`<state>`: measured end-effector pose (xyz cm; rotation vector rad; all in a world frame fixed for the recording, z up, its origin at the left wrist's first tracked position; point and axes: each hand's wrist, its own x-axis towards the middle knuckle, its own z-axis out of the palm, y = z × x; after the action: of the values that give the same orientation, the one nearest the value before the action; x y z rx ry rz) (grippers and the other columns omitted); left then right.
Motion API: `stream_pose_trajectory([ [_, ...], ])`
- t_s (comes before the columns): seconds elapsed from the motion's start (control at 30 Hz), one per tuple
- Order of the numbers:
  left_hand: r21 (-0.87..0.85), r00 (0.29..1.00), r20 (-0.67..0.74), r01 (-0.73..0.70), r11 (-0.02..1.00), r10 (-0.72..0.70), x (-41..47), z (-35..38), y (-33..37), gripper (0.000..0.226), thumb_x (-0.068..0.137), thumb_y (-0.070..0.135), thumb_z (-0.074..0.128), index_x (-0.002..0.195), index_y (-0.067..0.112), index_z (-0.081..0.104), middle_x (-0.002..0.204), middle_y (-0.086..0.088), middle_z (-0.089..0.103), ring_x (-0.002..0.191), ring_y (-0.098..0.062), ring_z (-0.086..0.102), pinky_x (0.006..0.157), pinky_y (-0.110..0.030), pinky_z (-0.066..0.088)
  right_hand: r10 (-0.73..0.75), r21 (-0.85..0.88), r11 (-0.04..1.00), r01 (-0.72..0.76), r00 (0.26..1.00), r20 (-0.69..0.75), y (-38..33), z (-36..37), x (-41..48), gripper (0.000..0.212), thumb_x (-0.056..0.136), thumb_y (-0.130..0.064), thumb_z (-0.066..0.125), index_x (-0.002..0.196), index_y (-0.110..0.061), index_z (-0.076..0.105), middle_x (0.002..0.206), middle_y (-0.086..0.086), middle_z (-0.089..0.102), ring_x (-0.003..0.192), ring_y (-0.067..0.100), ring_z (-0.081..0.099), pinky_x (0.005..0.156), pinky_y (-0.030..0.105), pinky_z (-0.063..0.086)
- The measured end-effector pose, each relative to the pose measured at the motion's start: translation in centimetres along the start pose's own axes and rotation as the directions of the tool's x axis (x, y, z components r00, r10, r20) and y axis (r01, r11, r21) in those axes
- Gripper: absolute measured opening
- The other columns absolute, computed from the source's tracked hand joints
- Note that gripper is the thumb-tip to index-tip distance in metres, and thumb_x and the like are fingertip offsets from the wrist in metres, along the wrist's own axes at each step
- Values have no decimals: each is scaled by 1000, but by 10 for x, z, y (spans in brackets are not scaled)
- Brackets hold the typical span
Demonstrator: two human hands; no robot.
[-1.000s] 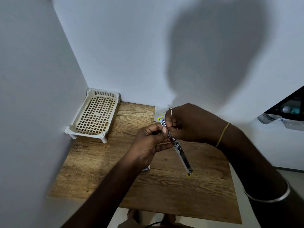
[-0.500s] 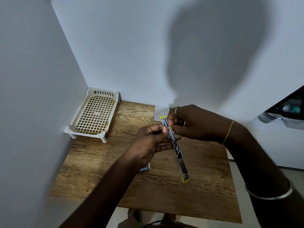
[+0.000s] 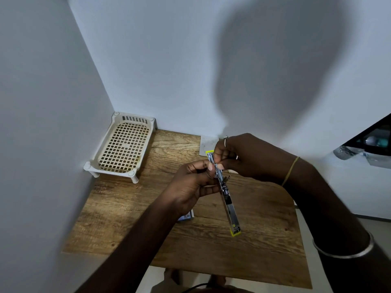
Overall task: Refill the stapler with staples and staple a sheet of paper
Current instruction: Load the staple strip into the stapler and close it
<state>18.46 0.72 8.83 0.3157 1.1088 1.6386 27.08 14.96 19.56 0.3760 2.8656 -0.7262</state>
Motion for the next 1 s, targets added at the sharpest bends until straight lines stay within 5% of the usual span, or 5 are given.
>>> stream_pose_trajectory([
  [0.3,41,1000,-2,4,999,-4,0,-1,-3,21,82,23,70,95,9,76,91,-9,74,84,-24,73,71,-35,61,19,-48,999,-20,1000,-18,3,16,1,26,88,-5,63,79,-28,56,74,-16,57,71,-3,53,60,18,35],
  [0.63,20,1000,28,-1,1000,1,-1,1,-4,15,82,24,68,89,16,79,87,-4,75,81,-20,75,73,-35,62,-51,80,995,57,996,-77,4,17,-1,10,90,-6,64,85,-14,63,75,-19,54,77,-8,51,66,11,36],
  [1.0,-13,1000,28,-1,1000,1,-3,0,-6,20,84,22,67,98,8,75,95,-5,78,80,-18,76,69,-32,62,10,24,1000,-7,994,-108,5,20,0,24,85,-1,61,75,-23,61,74,-26,60,74,-8,54,61,12,38],
])
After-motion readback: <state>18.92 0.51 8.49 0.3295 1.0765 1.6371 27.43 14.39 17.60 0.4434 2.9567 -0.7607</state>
